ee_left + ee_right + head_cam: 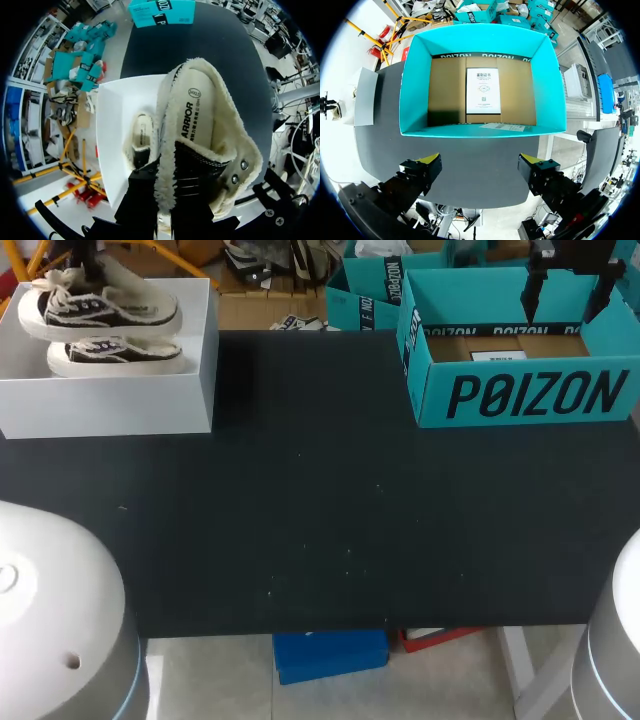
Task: Take the shoe out of the shoebox, open the shoe tongue, remove and reinsert the insole, then place the shoe into the shoebox
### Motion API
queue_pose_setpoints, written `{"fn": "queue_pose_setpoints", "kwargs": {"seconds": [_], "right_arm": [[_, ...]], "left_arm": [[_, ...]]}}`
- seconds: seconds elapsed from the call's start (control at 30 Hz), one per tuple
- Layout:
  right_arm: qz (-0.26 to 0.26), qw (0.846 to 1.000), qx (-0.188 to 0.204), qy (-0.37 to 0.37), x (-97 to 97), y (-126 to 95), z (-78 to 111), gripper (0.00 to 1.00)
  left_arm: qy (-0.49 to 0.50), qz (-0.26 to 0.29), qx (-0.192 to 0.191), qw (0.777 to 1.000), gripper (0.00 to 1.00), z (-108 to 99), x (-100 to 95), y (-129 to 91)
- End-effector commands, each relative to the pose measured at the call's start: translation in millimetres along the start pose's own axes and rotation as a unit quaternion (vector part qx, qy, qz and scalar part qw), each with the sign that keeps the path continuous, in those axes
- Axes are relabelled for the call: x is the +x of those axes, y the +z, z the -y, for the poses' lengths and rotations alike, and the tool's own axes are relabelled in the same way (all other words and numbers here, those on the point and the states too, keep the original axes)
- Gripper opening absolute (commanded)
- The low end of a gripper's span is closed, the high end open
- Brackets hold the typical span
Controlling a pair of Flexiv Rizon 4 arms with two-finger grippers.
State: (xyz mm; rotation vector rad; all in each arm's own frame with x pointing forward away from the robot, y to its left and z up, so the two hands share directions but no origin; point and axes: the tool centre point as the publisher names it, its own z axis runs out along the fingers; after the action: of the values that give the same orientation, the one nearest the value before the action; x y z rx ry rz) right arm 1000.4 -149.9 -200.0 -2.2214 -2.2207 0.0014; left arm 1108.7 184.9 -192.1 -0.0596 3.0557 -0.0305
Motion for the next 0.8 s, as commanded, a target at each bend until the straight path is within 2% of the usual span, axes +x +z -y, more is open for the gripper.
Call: {"fn": "queue_pose_setpoints", "kwargs": {"seconds": [0.03, 0.23, 0.37, 0.57, 0.8], "right_arm": [[0.0, 1.0, 0.0, 0.0, 0.0, 0, -0.1, 1.0], [0.0, 1.0, 0.0, 0.0, 0.0, 0, -0.1, 1.0], [0.0, 1.0, 0.0, 0.0, 0.0, 0, -0.1, 1.0], [0.0, 1.0, 0.0, 0.0, 0.0, 0, -0.1, 1.0], [0.0, 1.0, 0.0, 0.0, 0.0, 0, -0.1, 1.0]], "left_arm": [[-0.006, 0.013, 0.0, 1.0, 0.0, 14, 23.8, -41], [-0.009, 0.018, 0.024, 0.999, 0.0, 54, 67.5, -54], [-0.008, 0.011, 0.033, 0.999, 0.0, 85, 98.9, -53], [0.003, -0.016, 0.032, 0.999, 0.0, 137, 146.4, -39], [0.03, -0.048, 0.025, 0.998, 0.0, 197, 192.7, -17]]}}
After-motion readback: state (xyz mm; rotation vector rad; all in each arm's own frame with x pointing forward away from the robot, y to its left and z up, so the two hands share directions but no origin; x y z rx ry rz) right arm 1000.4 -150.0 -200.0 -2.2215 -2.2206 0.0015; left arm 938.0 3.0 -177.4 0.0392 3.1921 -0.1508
